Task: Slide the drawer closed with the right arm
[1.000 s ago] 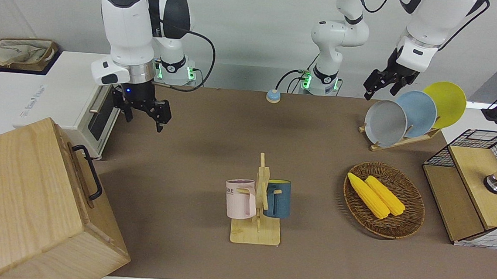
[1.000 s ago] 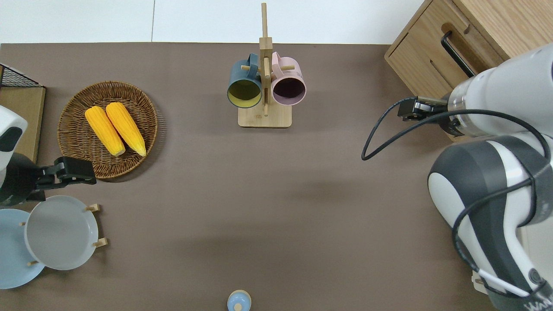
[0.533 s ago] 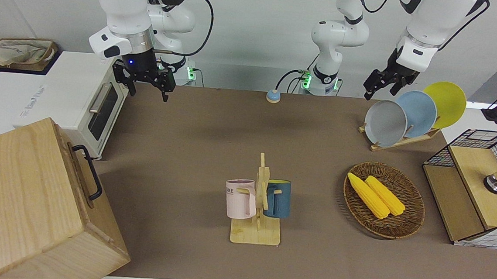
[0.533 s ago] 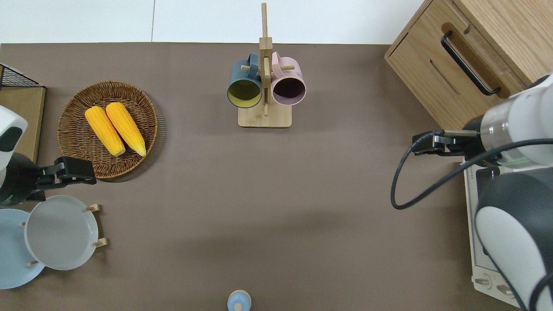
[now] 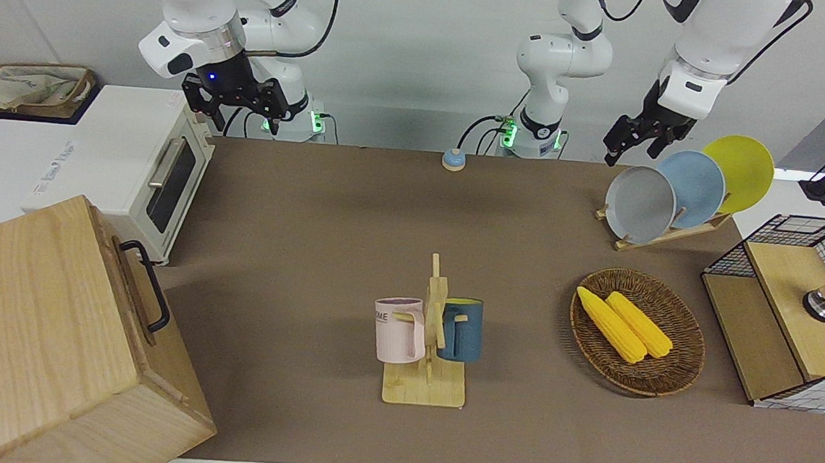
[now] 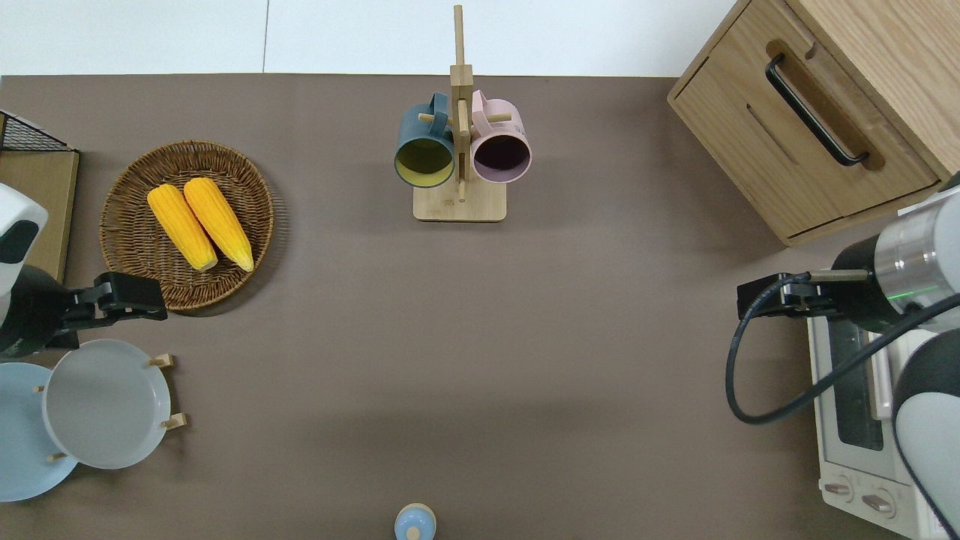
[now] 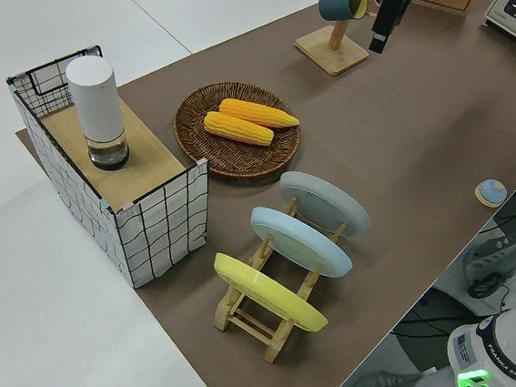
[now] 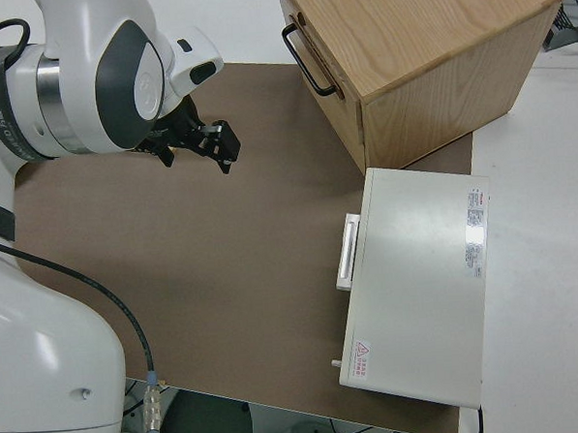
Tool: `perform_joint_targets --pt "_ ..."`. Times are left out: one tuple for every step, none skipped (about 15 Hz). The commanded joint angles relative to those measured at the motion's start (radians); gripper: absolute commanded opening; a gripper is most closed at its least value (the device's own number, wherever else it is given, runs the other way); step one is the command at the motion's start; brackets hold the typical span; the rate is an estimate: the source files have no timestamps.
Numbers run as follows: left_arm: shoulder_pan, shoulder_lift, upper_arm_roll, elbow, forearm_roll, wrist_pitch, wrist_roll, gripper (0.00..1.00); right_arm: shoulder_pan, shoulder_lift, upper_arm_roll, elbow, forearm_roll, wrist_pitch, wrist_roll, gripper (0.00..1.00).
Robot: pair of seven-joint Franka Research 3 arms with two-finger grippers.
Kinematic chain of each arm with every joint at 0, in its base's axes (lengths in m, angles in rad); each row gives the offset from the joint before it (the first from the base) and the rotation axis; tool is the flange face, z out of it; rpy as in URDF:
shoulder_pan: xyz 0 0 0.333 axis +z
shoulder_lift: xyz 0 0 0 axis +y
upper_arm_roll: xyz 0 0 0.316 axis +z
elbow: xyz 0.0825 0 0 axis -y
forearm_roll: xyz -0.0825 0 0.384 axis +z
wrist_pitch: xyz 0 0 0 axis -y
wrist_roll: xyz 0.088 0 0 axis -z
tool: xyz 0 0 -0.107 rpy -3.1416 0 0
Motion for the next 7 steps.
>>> perform_joint_targets --pt "-0.001 -0.008 0.004 0.004 -0.001 -0.017 0.009 0.99 0.022 -0.015 -0.021 -0.019 -0.021 0.014 -0.03 0.994" --pt "-0.001 -0.008 0.004 0.004 -0.001 -0.016 0.009 0.99 0.024 -0.014 -0.019 -0.017 -0.035 0.025 -0.03 0.994" --pt "-0.001 -0.008 0.004 0.004 -0.001 -0.015 0.009 0.99 0.024 -0.014 -0.019 -0.017 -0.041 0.034 -0.03 0.994" --pt "-0.001 -0.008 0.004 0.004 -0.001 -0.015 0.009 0.99 0.024 -0.013 -0.019 -0.017 -0.047 0.039 -0.03 0.994" --pt "-0.001 -0.008 0.004 0.004 -0.001 -0.015 0.009 0.99 0.024 -0.013 -0.019 -0.017 -0.053 0.039 -0.03 0.994" --pt "-0.001 -0.008 0.004 0.004 -0.001 -0.015 0.009 0.99 0.024 -0.013 -0.019 -0.017 -0.055 0.039 -0.03 0.994" --pt "-0.001 -0.008 0.004 0.004 -0.001 -0.017 0.009 0.99 0.024 -0.013 -0.019 -0.017 -0.053 0.039 -0.03 0.994"
